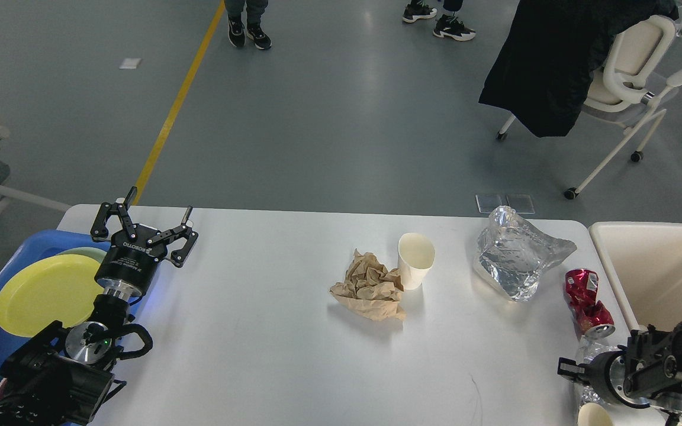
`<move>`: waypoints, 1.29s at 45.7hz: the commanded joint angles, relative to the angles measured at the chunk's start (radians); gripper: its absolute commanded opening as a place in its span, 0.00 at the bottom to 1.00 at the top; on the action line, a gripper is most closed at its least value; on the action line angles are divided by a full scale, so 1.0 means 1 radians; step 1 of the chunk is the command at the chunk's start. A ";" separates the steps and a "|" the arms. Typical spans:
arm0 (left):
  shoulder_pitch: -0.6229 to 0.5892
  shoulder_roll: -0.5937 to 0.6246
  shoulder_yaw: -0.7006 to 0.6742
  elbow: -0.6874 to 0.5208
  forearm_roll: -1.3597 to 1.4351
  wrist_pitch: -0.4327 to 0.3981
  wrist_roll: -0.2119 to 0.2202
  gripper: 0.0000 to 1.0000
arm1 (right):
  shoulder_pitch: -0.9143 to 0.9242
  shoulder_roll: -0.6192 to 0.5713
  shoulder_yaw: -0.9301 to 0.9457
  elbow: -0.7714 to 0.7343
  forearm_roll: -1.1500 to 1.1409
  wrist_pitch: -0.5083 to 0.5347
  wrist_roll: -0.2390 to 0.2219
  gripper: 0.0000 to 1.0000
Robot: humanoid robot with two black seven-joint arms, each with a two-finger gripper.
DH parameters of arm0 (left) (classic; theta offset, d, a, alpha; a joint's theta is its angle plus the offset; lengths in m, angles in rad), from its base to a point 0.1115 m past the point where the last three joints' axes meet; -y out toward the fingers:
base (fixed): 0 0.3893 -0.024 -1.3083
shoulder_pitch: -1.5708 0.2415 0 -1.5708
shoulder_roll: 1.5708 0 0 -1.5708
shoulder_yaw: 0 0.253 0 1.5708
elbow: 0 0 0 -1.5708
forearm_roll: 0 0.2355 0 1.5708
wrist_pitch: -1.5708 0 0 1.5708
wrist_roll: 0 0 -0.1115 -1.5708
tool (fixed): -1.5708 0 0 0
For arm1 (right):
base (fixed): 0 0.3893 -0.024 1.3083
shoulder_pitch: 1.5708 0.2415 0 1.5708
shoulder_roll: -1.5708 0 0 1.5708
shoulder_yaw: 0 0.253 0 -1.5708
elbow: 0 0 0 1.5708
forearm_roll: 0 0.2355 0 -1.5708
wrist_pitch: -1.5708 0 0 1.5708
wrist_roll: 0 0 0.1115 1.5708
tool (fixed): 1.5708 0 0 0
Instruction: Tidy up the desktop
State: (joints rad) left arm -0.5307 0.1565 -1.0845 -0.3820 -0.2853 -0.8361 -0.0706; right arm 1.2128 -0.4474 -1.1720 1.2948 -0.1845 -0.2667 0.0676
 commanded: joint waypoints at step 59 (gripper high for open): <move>0.000 0.000 0.000 0.000 0.000 0.000 0.000 1.00 | 0.804 -0.105 -0.290 0.451 -0.059 0.386 0.000 0.00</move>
State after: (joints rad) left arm -0.5307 0.1565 -1.0845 -0.3820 -0.2854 -0.8361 -0.0706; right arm 1.9057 -0.5565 -1.4599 1.7434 -0.2439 -0.0250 0.0674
